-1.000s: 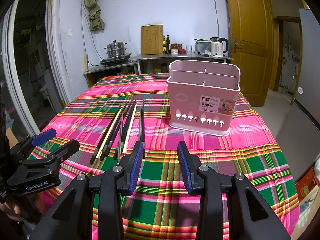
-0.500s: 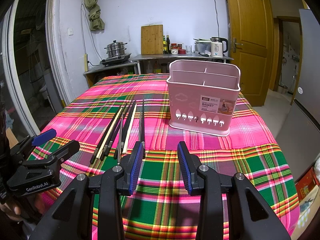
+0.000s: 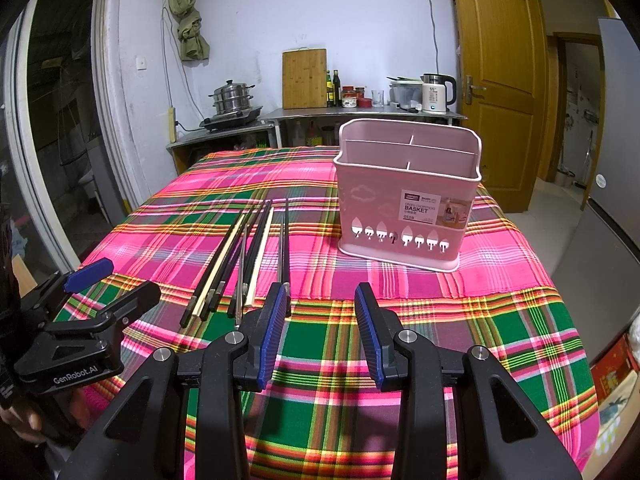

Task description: Organize utensils

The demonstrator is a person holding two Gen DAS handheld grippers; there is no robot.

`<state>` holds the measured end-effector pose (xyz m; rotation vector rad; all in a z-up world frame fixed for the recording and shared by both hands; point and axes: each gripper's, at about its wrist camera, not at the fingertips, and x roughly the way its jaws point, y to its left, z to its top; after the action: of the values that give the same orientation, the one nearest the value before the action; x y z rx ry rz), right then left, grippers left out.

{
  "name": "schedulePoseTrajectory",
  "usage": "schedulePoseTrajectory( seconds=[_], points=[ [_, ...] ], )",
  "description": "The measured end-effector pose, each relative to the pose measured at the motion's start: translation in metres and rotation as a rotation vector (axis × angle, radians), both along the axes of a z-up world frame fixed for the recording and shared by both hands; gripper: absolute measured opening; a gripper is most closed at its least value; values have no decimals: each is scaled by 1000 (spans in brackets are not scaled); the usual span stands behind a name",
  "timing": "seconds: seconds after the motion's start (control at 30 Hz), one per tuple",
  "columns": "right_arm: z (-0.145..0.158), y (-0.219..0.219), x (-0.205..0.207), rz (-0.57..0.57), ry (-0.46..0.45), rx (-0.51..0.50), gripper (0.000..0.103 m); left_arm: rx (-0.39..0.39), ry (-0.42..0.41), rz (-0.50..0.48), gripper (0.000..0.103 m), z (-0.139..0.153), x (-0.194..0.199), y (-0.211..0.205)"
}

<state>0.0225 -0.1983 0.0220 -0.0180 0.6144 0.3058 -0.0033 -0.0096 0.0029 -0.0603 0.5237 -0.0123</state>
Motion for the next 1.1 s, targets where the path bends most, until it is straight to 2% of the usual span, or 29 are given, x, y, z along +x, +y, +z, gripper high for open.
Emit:
schedulePoseTrajectory(
  seconds=[0.43, 0.73, 0.9, 1.1],
  points=[
    [-6, 2, 4, 9, 21, -5, 37, -29, 48, -7, 93, -8, 10, 10],
    [-8, 11, 27, 37, 47, -12, 37, -43, 166, 7, 93, -19, 41, 27],
    [-11, 21, 43, 62, 63, -18, 37, -77, 245, 27, 92, -25, 65, 40],
    [-14, 38, 63, 120, 87, -40, 37, -76, 332, 39, 81, -34, 97, 47]
  ],
)
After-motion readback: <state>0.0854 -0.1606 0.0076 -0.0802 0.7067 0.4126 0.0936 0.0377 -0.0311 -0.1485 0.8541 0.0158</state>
